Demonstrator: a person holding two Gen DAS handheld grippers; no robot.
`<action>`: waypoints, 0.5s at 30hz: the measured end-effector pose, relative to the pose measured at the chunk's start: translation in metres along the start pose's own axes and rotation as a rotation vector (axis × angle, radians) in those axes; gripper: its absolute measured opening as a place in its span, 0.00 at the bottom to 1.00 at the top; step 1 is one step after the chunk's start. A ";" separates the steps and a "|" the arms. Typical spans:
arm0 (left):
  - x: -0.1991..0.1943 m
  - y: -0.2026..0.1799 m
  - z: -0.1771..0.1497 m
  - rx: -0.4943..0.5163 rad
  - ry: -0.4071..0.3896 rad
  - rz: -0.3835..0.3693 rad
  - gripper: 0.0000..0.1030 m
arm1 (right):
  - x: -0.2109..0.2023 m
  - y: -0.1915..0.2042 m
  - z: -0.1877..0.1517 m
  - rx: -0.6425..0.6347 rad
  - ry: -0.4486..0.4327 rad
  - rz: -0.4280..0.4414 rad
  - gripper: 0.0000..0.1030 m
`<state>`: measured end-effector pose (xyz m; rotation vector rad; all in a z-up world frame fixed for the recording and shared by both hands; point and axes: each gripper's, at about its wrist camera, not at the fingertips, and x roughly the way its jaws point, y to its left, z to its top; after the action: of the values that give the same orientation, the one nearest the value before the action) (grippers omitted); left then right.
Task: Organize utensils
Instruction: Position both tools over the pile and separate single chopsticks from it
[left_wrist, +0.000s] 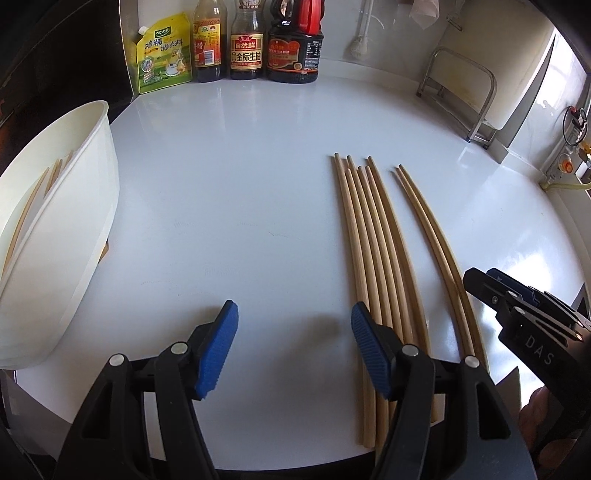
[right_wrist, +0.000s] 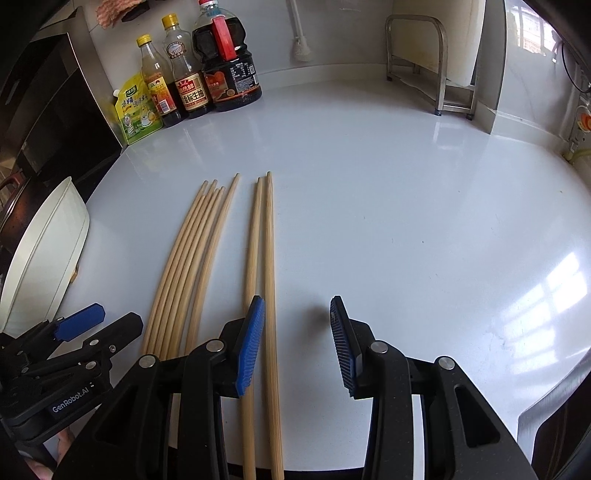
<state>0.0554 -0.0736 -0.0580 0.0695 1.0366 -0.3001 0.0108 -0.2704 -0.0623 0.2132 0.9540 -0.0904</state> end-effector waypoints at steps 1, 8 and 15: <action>0.000 -0.001 0.000 0.001 0.000 0.000 0.61 | 0.000 0.001 0.000 -0.005 0.000 0.000 0.35; 0.002 -0.004 0.002 -0.010 -0.004 0.004 0.62 | 0.003 0.004 -0.002 -0.029 0.002 -0.005 0.35; -0.002 -0.007 0.005 -0.009 -0.019 0.002 0.63 | 0.004 0.012 -0.003 -0.088 -0.002 -0.042 0.35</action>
<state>0.0567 -0.0804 -0.0530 0.0591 1.0193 -0.2937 0.0126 -0.2583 -0.0661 0.1123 0.9585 -0.0871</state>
